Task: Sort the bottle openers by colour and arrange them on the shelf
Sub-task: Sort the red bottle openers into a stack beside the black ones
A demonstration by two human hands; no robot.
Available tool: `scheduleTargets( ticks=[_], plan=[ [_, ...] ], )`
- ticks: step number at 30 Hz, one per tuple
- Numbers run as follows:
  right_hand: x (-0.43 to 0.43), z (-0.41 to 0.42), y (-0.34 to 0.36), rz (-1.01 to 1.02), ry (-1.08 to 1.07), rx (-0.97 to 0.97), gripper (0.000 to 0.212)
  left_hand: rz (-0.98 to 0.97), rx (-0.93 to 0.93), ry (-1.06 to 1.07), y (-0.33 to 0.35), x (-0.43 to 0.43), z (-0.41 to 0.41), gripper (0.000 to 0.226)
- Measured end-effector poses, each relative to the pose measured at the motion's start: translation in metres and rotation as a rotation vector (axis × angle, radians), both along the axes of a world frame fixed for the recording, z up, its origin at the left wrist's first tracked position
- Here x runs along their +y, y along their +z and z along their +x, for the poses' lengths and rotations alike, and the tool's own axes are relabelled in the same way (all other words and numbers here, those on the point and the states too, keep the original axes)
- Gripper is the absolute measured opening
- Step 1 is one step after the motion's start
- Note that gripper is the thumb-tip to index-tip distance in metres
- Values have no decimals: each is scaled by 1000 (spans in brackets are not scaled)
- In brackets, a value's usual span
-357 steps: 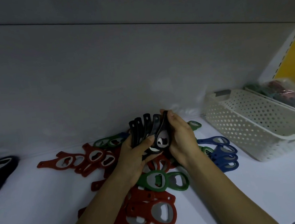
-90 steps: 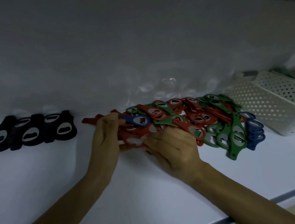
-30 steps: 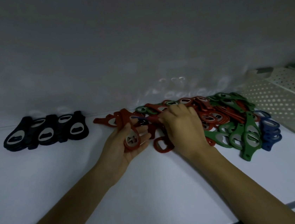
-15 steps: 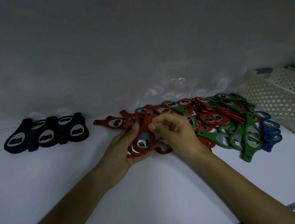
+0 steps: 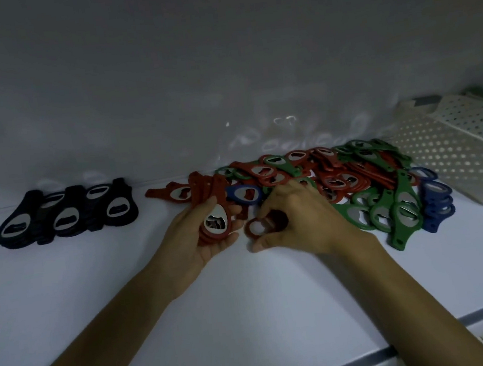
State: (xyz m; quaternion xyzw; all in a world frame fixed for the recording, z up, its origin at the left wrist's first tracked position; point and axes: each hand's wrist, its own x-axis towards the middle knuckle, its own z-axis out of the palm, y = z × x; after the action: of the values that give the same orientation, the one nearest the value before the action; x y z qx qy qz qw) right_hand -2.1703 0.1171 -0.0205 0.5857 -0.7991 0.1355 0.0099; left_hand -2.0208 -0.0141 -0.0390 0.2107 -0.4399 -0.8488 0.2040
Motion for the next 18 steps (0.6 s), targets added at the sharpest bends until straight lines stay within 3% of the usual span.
scheduleTargets(
  ticks=[4, 9, 11, 16, 18],
  plan=[
    [-2, 3, -2, -123, 84, 115, 34, 104, 14, -27, 2, 0, 0, 38],
    [-3, 11, 1, -737, -20, 130, 20, 176, 9, -97, 4, 1, 2, 39],
    [-4, 16, 0, -857, 50, 67, 21, 227, 21, -148, 4, 3, 1, 44],
    [-11, 35, -6, -554, 282, 45, 38, 208, 96, -240, 0, 7, 1, 45],
    [-12, 37, -6, -537, 295, -19, 40, 211, 81, -225, -3, 5, 2, 37]
  ],
)
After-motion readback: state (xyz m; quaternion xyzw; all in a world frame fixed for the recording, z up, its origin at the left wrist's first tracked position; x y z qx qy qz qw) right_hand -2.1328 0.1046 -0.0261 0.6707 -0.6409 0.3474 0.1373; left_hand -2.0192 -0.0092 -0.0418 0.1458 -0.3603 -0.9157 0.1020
